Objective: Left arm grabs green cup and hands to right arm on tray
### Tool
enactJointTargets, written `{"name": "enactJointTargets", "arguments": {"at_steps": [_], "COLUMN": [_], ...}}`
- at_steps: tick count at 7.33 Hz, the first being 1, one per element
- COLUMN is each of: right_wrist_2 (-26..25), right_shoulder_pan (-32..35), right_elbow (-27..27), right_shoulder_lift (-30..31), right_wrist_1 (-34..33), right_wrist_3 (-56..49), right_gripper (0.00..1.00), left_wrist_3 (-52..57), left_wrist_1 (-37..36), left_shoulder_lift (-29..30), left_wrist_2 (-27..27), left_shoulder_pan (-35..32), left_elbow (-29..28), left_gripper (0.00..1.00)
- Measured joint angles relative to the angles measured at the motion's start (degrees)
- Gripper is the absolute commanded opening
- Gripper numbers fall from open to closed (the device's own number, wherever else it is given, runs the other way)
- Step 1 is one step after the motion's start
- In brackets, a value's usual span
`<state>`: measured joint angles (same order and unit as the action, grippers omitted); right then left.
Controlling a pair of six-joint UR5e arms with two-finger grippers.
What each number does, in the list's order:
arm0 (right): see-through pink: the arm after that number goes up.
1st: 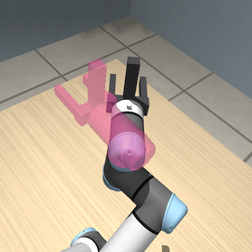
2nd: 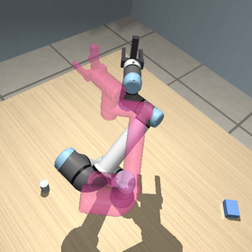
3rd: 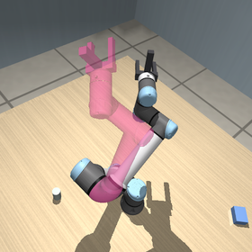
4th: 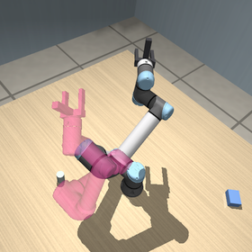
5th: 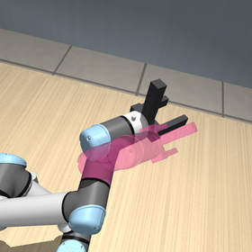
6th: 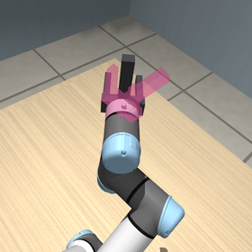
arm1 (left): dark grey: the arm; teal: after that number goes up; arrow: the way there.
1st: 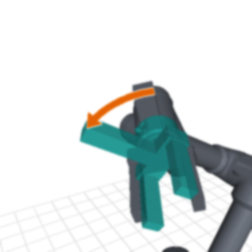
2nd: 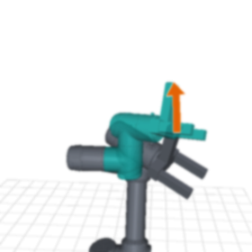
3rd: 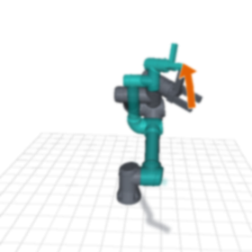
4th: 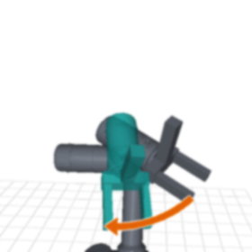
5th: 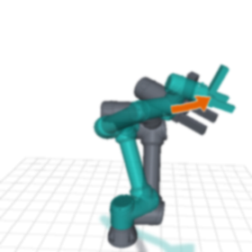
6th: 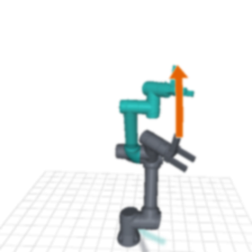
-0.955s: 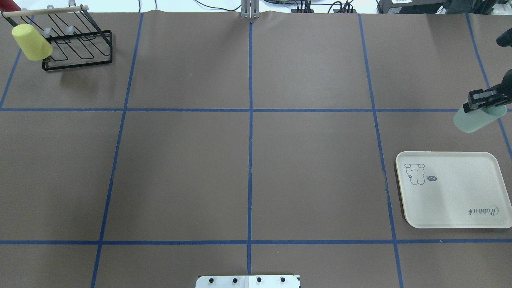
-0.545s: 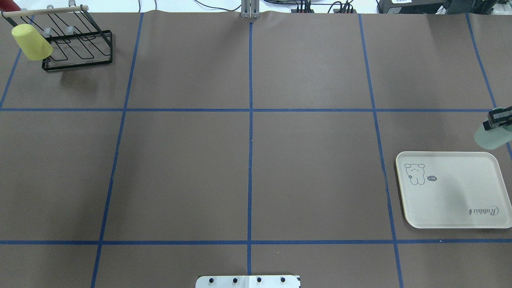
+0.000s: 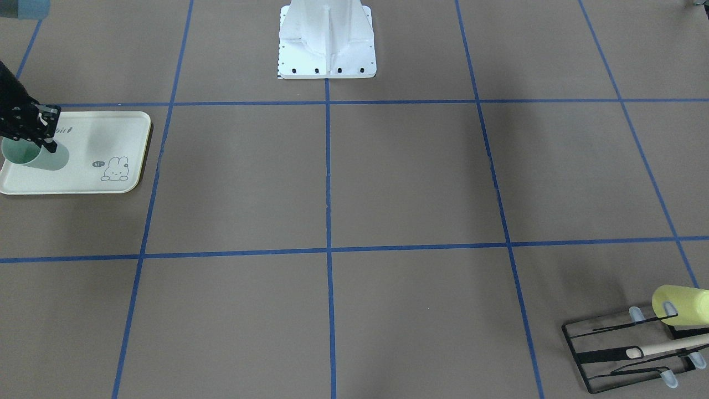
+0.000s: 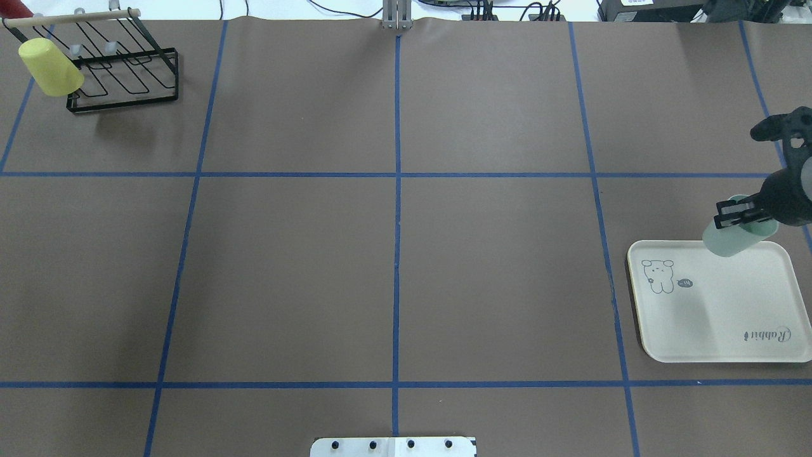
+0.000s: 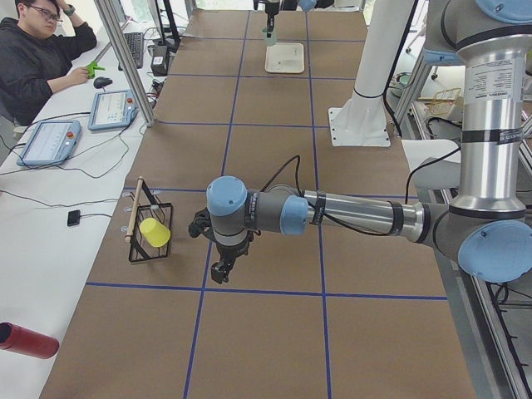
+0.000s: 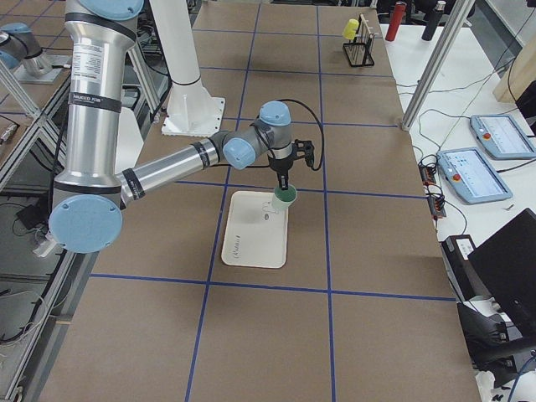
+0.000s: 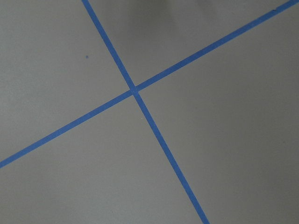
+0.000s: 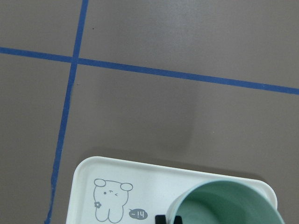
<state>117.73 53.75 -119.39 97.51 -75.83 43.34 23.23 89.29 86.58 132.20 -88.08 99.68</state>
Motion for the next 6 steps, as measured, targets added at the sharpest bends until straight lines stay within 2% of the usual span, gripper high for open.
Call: {"name": "enactJointTargets", "arguments": {"at_steps": [3,6], "right_wrist_2": [-6.9,-15.29], "right_shoulder_pan": [-6.69,-14.05], "right_elbow": [-0.06,-0.11], "right_shoulder_lift": [7.16,9.98], "right_wrist_1": [11.14,14.86], "right_wrist_3": [4.76,10.65], "right_gripper": [0.0,0.0], "left_wrist_3": [-0.12,-0.12], "left_wrist_1": [0.09,0.1], "left_shoulder_lift": [0.07,0.08], "left_wrist_2": [0.07,0.08], "left_shoulder_pan": [-0.02,-0.07], "left_elbow": [-0.5,-0.76], "left_gripper": [1.0,1.0]}}
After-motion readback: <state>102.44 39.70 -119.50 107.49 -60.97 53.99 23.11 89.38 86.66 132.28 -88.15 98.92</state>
